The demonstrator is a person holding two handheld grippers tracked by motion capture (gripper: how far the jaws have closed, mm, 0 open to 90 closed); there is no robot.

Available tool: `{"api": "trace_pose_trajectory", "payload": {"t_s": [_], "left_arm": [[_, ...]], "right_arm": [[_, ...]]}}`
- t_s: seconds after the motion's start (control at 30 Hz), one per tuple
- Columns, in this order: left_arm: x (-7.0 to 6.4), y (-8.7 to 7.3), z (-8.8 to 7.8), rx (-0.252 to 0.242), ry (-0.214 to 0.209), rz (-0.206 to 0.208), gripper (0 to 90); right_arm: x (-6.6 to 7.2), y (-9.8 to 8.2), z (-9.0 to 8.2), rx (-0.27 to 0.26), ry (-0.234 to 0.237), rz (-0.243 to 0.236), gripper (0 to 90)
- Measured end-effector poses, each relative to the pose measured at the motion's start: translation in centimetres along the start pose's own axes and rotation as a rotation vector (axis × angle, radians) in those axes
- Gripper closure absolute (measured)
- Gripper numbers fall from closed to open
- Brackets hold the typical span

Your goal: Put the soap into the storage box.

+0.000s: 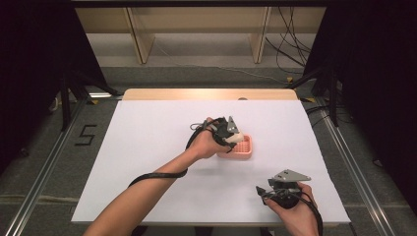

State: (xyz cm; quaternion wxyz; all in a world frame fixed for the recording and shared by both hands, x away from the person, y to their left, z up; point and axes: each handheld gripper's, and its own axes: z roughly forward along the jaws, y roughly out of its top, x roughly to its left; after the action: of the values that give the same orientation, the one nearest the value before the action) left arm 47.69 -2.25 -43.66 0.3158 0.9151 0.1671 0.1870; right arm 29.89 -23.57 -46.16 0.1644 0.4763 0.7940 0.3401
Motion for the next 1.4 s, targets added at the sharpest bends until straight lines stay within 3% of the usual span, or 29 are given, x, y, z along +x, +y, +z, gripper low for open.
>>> {"api": "trace_pose_trajectory", "payload": {"t_s": [0.17,0.2,0.27,0.43,0.53,0.77,0.83,0.9,0.93,1.03,1.17,1.4], "left_arm": [[0.0,-0.1,0.2,0.006,0.000,-0.005,49.4],[0.0,-0.1,0.3,0.008,-0.004,-0.011,49.4],[0.1,-0.1,0.4,0.006,0.001,-0.003,49.4],[0.1,-0.1,0.5,0.007,0.000,-0.011,49.4],[0.1,-0.1,0.5,0.007,0.004,-0.010,49.4],[0.3,-0.1,0.7,0.013,0.004,-0.010,49.4],[0.3,-0.1,0.8,0.016,0.003,-0.003,49.4],[0.3,-0.1,0.9,0.009,0.006,-0.016,49.4],[0.3,-0.1,0.9,0.009,0.006,-0.016,49.4],[0.2,0.0,1.1,0.010,0.003,-0.017,49.3],[0.1,0.1,1.3,0.014,0.009,-0.015,49.2],[0.2,0.1,1.7,0.026,0.003,-0.021,47.7]], "right_arm": [[0.0,0.0,0.1,-0.011,0.004,-0.005,47.6],[-0.2,-0.1,0.2,-0.020,-0.002,-0.032,47.4],[0.0,-0.1,0.0,-0.003,-0.019,-0.005,47.4],[0.0,-0.1,0.0,-0.007,-0.017,-0.017,47.3],[0.2,-0.1,0.1,-0.009,-0.018,0.009,47.2],[0.1,-0.1,0.0,-0.010,-0.017,-0.003,47.2],[-0.1,-0.1,0.0,-0.008,-0.016,-0.026,47.2],[0.2,0.0,-0.1,0.013,-0.011,0.023,47.2],[0.2,0.0,-0.1,0.013,-0.011,0.023,47.2],[0.0,0.0,0.0,-0.006,-0.014,-0.016,47.1],[0.1,0.0,0.0,0.002,-0.004,0.000,47.1],[0.0,0.0,-0.1,0.004,-0.012,-0.012,47.0]]}}
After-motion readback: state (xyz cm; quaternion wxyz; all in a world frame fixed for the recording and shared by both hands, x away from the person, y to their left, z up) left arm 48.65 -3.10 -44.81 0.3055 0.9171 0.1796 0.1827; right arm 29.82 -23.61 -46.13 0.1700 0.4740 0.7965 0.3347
